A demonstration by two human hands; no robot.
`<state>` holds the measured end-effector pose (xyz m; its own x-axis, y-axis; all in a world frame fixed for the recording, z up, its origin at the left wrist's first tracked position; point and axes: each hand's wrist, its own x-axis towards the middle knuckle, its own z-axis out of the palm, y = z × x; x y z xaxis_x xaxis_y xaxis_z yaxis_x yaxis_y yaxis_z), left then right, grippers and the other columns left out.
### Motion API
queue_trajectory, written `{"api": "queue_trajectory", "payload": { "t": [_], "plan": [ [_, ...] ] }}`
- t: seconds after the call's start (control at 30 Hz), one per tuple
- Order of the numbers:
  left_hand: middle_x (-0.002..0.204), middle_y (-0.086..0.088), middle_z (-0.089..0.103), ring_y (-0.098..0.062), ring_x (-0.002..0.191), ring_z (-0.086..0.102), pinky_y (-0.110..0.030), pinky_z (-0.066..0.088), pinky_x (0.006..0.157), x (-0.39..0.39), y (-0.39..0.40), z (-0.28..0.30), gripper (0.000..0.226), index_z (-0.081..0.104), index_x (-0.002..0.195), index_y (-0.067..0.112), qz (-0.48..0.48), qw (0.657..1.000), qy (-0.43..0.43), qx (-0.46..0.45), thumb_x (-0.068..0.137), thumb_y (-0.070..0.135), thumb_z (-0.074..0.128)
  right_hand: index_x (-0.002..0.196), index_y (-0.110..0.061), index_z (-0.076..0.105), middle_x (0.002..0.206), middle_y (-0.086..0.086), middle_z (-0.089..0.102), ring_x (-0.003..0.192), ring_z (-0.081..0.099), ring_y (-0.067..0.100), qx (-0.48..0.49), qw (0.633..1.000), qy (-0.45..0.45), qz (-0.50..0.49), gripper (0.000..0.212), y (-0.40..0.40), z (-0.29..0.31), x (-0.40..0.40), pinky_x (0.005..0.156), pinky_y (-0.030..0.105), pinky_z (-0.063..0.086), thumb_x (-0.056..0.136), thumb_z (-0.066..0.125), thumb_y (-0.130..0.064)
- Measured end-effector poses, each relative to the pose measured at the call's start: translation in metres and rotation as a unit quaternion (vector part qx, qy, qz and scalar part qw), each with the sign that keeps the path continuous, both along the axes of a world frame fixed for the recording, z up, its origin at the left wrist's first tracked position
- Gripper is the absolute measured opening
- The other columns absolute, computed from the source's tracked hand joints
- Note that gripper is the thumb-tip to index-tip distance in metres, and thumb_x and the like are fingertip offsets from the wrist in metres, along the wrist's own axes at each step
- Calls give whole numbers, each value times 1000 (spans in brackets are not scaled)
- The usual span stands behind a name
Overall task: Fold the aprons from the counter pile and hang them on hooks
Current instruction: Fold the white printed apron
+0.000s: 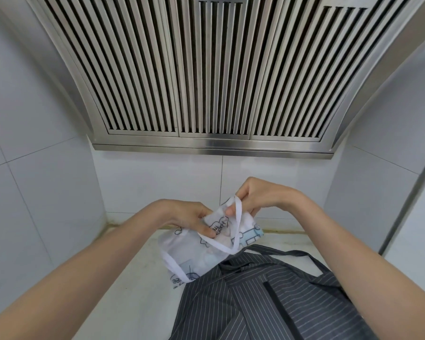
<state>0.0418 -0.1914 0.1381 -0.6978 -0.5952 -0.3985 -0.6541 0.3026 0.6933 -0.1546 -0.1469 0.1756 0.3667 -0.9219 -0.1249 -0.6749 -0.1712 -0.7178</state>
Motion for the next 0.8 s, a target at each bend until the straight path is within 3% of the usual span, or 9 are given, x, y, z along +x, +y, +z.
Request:
{"api": "queue_trajectory", "payload": {
  "t": [0.17, 0.23, 0.3, 0.37, 0.47, 0.53, 0.63, 0.7, 0.8],
  "plan": [
    [103, 1, 65, -17, 96, 62, -31, 50, 91, -10, -13, -3, 22, 63, 108, 12, -4, 995, -65, -82, 90, 25, 62, 90, -18, 77, 88, 2, 75, 81, 67, 8, -10, 998, -53, -37, 18, 1, -11, -12, 73, 21, 54, 78, 74, -31],
    [99, 0, 65, -18, 91, 60, -31, 49, 87, -17, -15, -1, 16, 62, 100, 14, -8, 988, -89, -123, 90, 26, 62, 86, -16, 77, 86, 4, 74, 83, 66, 11, -48, 994, -80, -62, 17, 0, -19, -12, 79, 23, 52, 77, 75, -30],
    [87, -2, 65, -19, 82, 57, -30, 48, 75, -32, -14, 0, 13, 59, 92, 13, -37, 972, -139, -183, 89, 25, 63, 74, -10, 73, 72, 9, 69, 72, 60, 13, -86, 992, -32, -83, 26, -2, -27, -7, 72, 25, 47, 73, 78, -36],
    [69, 3, 52, -15, 67, 50, -23, 40, 58, -48, -5, 1, 18, 53, 82, 12, -60, 955, -176, -230, 88, 25, 64, 68, -11, 66, 61, 1, 60, 61, 52, 11, -98, 989, 77, -74, 28, -5, -32, 0, 62, 24, 42, 74, 77, -36],
    [68, 4, 52, -11, 61, 49, -21, 39, 55, -55, -4, -6, 21, 51, 72, 20, -38, 972, -120, -198, 86, 26, 66, 66, -14, 59, 64, -1, 54, 61, 49, 14, -97, 977, 171, -84, 34, -7, -31, -4, 61, 27, 41, 85, 64, -42],
    [88, 1, 61, -15, 80, 58, -28, 47, 72, -53, -3, -7, 13, 57, 87, 26, -6, 985, -37, -169, 84, 30, 68, 63, -14, 53, 60, -1, 47, 58, 43, 15, -119, 974, 158, -113, 38, -7, -34, -13, 56, 26, 34, 94, 54, -36],
    [116, -2, 57, -16, 100, 53, -28, 45, 86, -65, -1, -8, 44, 51, 120, 15, 12, 984, -15, -175, 85, 36, 67, 87, -11, 59, 82, 7, 58, 75, 55, 24, -166, 941, 249, -156, 23, 1, -37, -11, 61, 29, 36, 98, 43, -23],
    [119, -3, 58, -14, 97, 52, -21, 44, 81, -82, 5, -8, 43, 51, 121, 12, -24, 980, -14, -199, 86, 32, 66, 98, -7, 59, 98, 13, 61, 82, 56, 28, -182, 932, 275, -151, 18, 8, -36, -7, 65, 29, 36, 95, 43, -16],
    [94, 6, 58, -10, 83, 53, -8, 39, 60, -113, 14, 0, 29, 49, 105, 16, -37, 978, 24, -204, 86, 30, 66, 96, -3, 60, 105, 17, 63, 90, 58, 31, -182, 935, 221, -211, 19, 18, -33, -35, 73, 32, 44, 91, 46, -14]
  ]
}}
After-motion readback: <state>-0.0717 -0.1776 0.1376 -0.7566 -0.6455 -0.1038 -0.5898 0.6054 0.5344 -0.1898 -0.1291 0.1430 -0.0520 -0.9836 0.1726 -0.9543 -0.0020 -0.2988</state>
